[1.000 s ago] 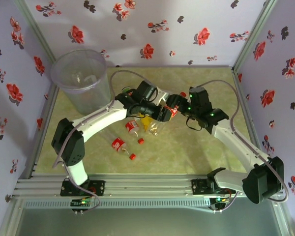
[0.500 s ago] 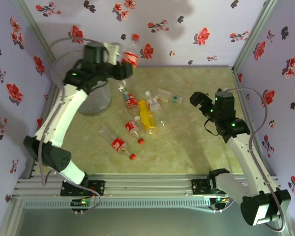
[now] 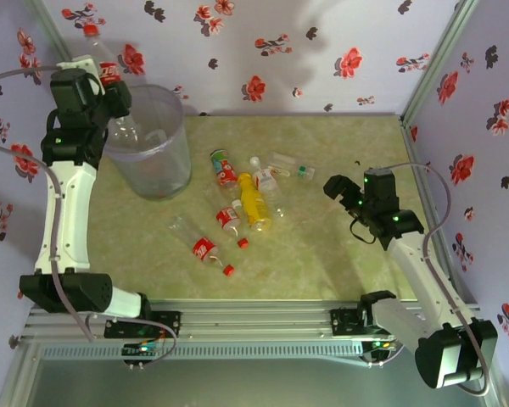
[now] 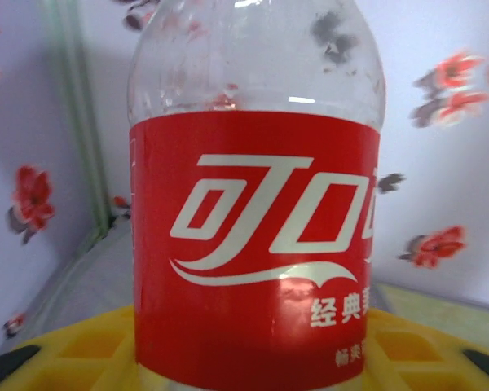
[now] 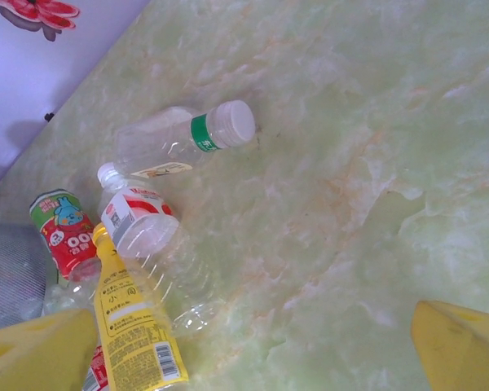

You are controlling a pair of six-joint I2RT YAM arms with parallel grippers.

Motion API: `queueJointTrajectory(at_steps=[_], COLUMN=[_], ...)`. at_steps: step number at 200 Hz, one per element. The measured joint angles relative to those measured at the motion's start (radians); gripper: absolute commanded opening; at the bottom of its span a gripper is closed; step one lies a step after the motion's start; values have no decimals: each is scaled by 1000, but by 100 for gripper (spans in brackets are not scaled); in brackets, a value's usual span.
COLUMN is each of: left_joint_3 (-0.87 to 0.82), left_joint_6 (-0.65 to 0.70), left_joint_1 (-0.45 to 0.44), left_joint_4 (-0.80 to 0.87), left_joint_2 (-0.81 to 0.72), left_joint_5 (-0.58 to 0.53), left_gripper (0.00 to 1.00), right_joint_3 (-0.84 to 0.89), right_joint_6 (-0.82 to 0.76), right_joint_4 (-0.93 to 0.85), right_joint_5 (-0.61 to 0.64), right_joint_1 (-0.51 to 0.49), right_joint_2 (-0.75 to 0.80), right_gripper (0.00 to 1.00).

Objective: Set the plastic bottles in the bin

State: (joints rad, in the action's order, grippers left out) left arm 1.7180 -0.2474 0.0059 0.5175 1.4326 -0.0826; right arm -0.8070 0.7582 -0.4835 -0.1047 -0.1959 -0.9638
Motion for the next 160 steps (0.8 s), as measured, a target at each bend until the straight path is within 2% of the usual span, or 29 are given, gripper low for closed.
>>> queueJointTrajectory(at_steps=[52, 98, 160], left_joint_3=[-82, -137, -157], left_joint_6=[23, 26, 23], left_joint_1=[34, 39, 39], left_joint_4=[-27, -62, -81], left_joint_2=[116, 142, 213], left_joint_5=[-3, 17, 42], left_gripper=[34, 36, 68], right_joint_3=[-1, -1, -1], right_joint_6=[-11, -23, -34], right_joint_4=[-13, -16, -16], right_joint_5=[0, 0, 0], right_joint_1=[0, 0, 0], right_joint_2=[-11, -26, -49], right_gripper=[99, 99, 99])
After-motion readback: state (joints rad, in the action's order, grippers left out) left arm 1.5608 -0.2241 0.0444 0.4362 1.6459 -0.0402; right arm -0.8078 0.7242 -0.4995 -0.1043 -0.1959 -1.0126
